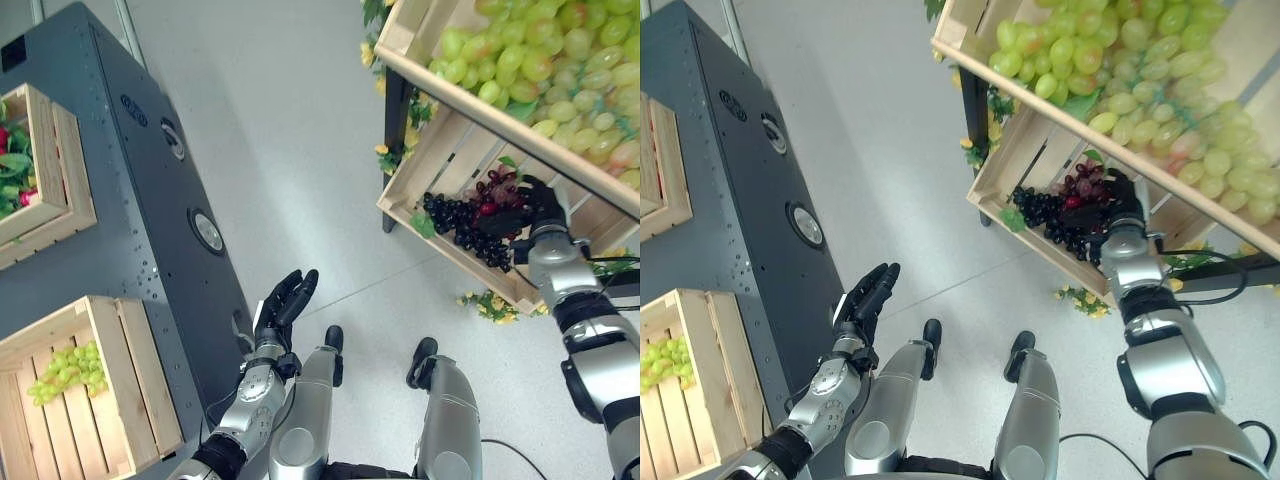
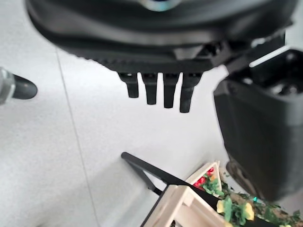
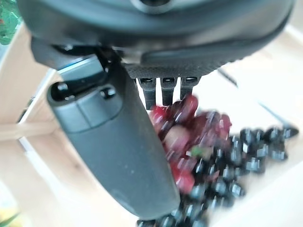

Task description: Pick up the fruits from the basket on one side to the basket on the other side

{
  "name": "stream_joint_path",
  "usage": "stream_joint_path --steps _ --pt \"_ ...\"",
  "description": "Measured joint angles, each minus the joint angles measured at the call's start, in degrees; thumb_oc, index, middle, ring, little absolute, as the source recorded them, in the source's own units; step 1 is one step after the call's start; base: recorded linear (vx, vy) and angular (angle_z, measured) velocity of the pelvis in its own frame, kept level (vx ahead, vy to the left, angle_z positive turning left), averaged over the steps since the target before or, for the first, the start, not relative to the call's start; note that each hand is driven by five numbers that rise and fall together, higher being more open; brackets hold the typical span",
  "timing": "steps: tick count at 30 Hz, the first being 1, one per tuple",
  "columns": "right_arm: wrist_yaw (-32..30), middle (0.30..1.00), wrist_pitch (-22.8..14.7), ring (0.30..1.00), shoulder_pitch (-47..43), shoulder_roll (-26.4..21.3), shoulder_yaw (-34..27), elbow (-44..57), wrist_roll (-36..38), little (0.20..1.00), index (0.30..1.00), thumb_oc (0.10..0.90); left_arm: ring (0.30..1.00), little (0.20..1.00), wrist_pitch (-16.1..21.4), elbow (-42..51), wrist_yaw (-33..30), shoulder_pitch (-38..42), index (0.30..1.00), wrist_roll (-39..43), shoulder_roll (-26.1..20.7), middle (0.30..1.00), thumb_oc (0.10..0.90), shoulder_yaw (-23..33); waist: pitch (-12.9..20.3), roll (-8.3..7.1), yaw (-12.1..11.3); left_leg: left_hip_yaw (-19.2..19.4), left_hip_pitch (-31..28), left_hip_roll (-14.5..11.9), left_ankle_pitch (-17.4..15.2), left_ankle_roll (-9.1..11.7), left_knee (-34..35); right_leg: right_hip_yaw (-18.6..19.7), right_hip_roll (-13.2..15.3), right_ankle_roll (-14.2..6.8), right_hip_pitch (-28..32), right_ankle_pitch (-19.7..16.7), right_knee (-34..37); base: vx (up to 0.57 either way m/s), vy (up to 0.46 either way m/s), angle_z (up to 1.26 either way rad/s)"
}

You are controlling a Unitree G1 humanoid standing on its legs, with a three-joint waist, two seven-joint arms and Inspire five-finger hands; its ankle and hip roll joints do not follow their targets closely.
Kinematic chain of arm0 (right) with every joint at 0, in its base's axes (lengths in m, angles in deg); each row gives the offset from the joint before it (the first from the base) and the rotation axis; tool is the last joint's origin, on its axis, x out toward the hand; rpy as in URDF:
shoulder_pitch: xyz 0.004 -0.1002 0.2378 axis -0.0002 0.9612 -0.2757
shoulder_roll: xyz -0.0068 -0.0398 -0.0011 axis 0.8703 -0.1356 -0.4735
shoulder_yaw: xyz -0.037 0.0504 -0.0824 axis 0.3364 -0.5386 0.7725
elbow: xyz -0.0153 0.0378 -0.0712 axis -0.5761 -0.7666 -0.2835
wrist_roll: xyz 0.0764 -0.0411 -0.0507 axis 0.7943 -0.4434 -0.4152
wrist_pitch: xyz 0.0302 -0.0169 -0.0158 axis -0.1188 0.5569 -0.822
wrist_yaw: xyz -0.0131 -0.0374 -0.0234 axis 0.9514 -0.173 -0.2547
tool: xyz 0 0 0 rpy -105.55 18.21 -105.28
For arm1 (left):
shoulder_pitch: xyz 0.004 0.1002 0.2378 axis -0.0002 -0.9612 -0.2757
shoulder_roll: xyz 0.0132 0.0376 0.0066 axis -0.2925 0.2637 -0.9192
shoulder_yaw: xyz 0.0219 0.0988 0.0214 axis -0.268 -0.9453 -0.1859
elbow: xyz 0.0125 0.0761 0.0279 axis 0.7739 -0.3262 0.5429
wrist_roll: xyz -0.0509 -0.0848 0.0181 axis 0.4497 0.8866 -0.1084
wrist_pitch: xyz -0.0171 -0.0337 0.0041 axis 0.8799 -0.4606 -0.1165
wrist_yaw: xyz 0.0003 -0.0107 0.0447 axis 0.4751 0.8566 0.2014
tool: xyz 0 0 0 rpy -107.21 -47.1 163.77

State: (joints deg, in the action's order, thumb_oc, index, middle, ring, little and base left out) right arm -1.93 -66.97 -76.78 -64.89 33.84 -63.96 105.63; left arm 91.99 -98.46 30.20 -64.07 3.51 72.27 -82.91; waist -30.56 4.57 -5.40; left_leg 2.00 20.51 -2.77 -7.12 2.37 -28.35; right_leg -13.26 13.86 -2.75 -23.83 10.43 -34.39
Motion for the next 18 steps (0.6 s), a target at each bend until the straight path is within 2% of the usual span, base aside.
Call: stream_joint_path --steps 6,12,13,18 --pt "-1.52 0.900 -3.70 0.900 8.07 5.65 0.00 7.40 -0.30 0.900 0.900 0.800 0.900 0.900 -0.15 -1.88 0.82 0.14 0.900 -0.31 1.34 0.900 0.800 0.51 0.15 -0.81 1.31 0.93 -7.98 -0.39 0.61 -0.04 5.65 0.01 -0.82 -0.90 7.28 -0.58 4.93 0.07 -0.002 -0.06" --pt "-7.62 0.900 -3.78 0.900 11.99 9.81 0.54 10.90 -0.80 0.900 0.900 0.800 0.900 0.900 -0.15 -2.55 0.25 0.44 0.900 -0.33 2.69 0.900 0.800 0.53 0.21 -1.10 1.72 1.88 -11.96 -1.12 1.36 0.21 9.66 0.07 -1.94 -2.17 11.25 -2.18 9.42 0.06 -0.005 -0.06" --pt "-9.13 0.900 -3.79 0.900 12.21 10.95 0.96 10.92 -2.68 0.900 0.900 0.800 0.900 0.900 -0.14 -3.02 -0.04 0.46 0.900 -0.34 3.12 0.900 0.800 0.62 0.31 -1.29 2.03 2.09 -12.88 -1.06 1.47 0.10 10.76 0.08 -2.01 -2.39 12.14 -2.41 10.51 0.07 -0.001 -0.04" --pt "-10.24 0.900 -3.79 0.900 14.03 12.87 2.48 12.76 -2.78 0.900 0.900 0.800 0.900 0.900 -0.14 -3.72 -0.72 0.32 0.900 -0.38 3.24 0.900 0.800 1.20 0.99 -2.30 2.48 2.77 -15.95 -1.00 1.93 -0.08 13.90 0.12 -2.36 -3.05 14.72 -3.09 13.71 0.05 0.005 -0.05"
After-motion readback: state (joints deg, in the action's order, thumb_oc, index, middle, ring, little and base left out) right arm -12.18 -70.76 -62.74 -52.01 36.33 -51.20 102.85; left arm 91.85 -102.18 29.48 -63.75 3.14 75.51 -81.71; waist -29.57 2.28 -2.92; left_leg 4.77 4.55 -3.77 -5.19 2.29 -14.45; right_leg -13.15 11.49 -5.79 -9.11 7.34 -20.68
